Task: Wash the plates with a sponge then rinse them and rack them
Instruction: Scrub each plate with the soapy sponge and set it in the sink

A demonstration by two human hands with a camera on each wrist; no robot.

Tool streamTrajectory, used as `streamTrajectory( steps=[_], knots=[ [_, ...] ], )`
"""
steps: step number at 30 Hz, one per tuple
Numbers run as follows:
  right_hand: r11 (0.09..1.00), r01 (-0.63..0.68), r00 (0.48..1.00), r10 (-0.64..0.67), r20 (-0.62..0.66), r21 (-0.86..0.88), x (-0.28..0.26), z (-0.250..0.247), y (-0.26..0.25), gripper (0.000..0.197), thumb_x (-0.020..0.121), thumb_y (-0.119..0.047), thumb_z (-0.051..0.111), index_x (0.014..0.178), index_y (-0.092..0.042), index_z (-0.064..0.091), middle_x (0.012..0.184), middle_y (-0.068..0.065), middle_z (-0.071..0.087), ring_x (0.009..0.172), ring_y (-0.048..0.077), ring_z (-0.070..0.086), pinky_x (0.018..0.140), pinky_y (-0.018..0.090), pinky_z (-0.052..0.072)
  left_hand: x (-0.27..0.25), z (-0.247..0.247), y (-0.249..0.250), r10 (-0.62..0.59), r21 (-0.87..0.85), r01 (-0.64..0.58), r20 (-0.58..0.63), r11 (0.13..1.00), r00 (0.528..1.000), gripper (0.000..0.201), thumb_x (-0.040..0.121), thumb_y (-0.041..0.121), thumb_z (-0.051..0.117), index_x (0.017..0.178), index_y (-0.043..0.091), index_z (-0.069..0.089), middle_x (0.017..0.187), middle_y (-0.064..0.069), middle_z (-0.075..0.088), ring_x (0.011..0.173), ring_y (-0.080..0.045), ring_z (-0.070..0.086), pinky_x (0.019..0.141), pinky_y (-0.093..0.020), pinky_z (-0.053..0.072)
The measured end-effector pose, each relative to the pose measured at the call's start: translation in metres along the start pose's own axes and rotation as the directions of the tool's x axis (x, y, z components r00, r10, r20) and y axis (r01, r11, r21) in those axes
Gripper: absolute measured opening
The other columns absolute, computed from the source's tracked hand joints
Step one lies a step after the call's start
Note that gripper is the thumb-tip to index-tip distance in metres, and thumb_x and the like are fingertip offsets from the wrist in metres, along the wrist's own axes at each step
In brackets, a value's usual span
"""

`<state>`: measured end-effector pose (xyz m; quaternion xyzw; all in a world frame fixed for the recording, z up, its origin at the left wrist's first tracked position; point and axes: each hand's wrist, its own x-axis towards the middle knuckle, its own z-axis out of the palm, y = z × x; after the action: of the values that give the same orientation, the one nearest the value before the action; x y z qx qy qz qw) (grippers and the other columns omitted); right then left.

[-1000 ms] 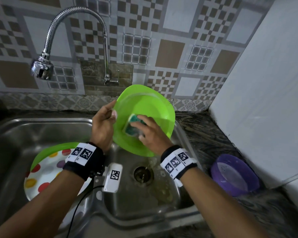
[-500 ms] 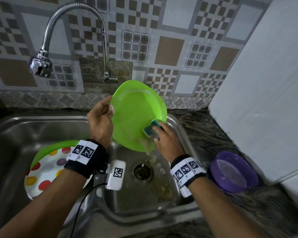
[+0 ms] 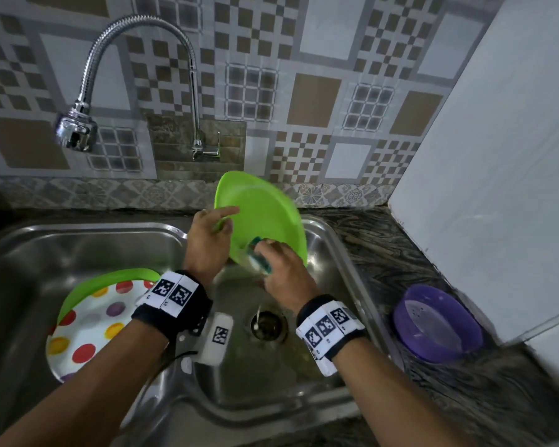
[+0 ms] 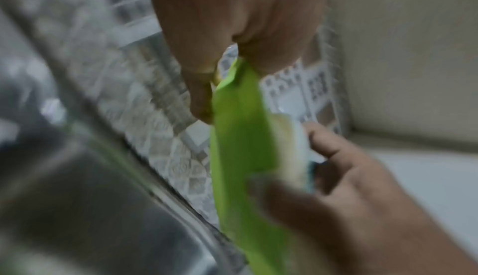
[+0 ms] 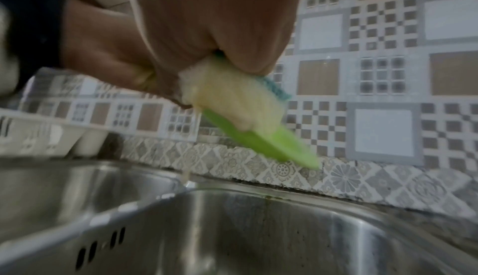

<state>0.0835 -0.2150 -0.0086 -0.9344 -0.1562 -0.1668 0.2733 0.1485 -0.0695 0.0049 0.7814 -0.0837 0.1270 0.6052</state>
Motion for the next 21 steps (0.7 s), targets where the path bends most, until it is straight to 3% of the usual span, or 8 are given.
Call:
streamTrajectory(
  steps=[2, 4, 6, 11, 13, 15, 18, 21],
  knots=[
    [0.994, -0.03, 0.999, 0.032, -0.015, 0.103, 0.001, -0.01, 0.006, 0.024, 0.073, -0.006, 0.068, 0.094, -0.011, 0.059, 0.088, 0.007, 0.065, 0.079, 0.022, 0.06, 0.066, 0.04, 0.051, 0.002, -0.013, 0.006, 0.017, 0.241, -0.061, 0.179, 0.969, 0.984, 0.015, 0.089, 0.03, 0.059, 0.102, 0.032, 0.065, 0.11, -0.008, 0.048, 0.091, -0.018, 0.054, 0.094, -0.029, 0.046],
    [0.982, -0.079, 0.997, 0.077, 0.021, 0.171, 0.002, -0.023, 0.012, 0.027, 0.071, -0.008, 0.072, 0.094, -0.013, 0.06, 0.088, 0.002, 0.067, 0.077, 0.013, 0.062, 0.067, 0.033, 0.053, 0.006, -0.028, 0.005, 0.02, 0.313, -0.14, 0.358, 0.939, 0.933, 0.038, 0.077, 0.063, 0.057, 0.101, 0.034, 0.062, 0.113, -0.004, 0.041, 0.095, -0.011, 0.053, 0.096, -0.028, 0.045],
    [0.975, -0.104, 0.994, 0.096, 0.05, 0.195, 0.005, -0.037, 0.017, 0.027, 0.07, -0.006, 0.073, 0.093, -0.014, 0.061, 0.087, -0.006, 0.064, 0.074, -0.005, 0.058, 0.062, 0.017, 0.049, 0.007, -0.037, 0.004, 0.114, 0.355, -0.299, 0.459, 0.886, 0.881, 0.058, 0.066, 0.077, 0.055, 0.103, 0.033, 0.06, 0.115, -0.007, 0.039, 0.101, -0.016, 0.048, 0.092, -0.034, 0.046],
    [0.98, -0.08, 0.997, 0.078, 0.021, 0.183, 0.01, -0.05, 0.023, 0.028, 0.068, -0.006, 0.076, 0.092, -0.013, 0.064, 0.083, -0.014, 0.062, 0.071, -0.01, 0.055, 0.06, 0.005, 0.038, 0.016, -0.034, 0.003, 0.228, 0.61, -0.457, 0.417, 0.648, 0.88, 0.032, 0.072, 0.042, 0.075, 0.099, 0.026, 0.068, 0.126, -0.017, 0.039, 0.116, -0.038, 0.035, 0.094, -0.051, 0.04],
    [0.97, -0.11, 0.991, 0.122, -0.046, 0.215, 0.009, -0.05, 0.027, 0.033, 0.067, -0.009, 0.077, 0.096, -0.016, 0.064, 0.089, -0.008, 0.066, 0.075, -0.005, 0.057, 0.064, 0.013, 0.044, 0.018, -0.032, -0.002, 0.203, 0.447, -0.424, 0.462, 0.788, 0.863, 0.026, 0.072, 0.029, 0.075, 0.095, 0.022, 0.068, 0.126, -0.015, 0.046, 0.119, -0.038, 0.041, 0.099, -0.049, 0.039],
    [0.951, -0.164, 0.971, 0.202, -0.126, 0.264, 0.007, -0.05, 0.032, 0.032, 0.07, -0.017, 0.079, 0.098, -0.018, 0.064, 0.094, -0.005, 0.067, 0.079, -0.002, 0.059, 0.067, 0.016, 0.049, 0.016, -0.033, -0.004, 0.11, 0.211, -0.243, 0.498, 0.947, 0.86, 0.02, 0.067, 0.022, 0.074, 0.083, 0.033, 0.067, 0.099, 0.001, 0.062, 0.097, -0.023, 0.057, 0.087, -0.04, 0.046],
    [0.925, -0.214, 0.922, 0.297, -0.246, 0.315, 0.008, -0.046, 0.034, 0.028, 0.071, -0.03, 0.079, 0.09, -0.025, 0.059, 0.084, -0.007, 0.064, 0.07, -0.005, 0.056, 0.059, 0.011, 0.044, 0.017, -0.028, -0.016, 0.013, 0.21, -0.139, 0.509, 0.968, 0.861, 0.006, 0.072, 0.031, 0.064, 0.07, 0.037, 0.064, 0.066, 0.012, 0.062, 0.066, -0.004, 0.054, 0.069, -0.034, 0.046],
    [0.885, -0.251, 0.859, 0.391, -0.332, 0.392, 0.014, -0.038, 0.025, 0.035, 0.072, -0.032, 0.079, 0.099, -0.022, 0.06, 0.09, -0.006, 0.064, 0.073, -0.002, 0.058, 0.058, 0.004, 0.04, 0.011, -0.019, -0.019, -0.024, 0.046, 0.004, 0.436, 0.999, 0.9, 0.021, 0.085, 0.006, 0.063, 0.077, 0.025, 0.065, 0.064, 0.012, 0.068, 0.062, 0.001, 0.058, 0.065, -0.031, 0.05]
  ],
)
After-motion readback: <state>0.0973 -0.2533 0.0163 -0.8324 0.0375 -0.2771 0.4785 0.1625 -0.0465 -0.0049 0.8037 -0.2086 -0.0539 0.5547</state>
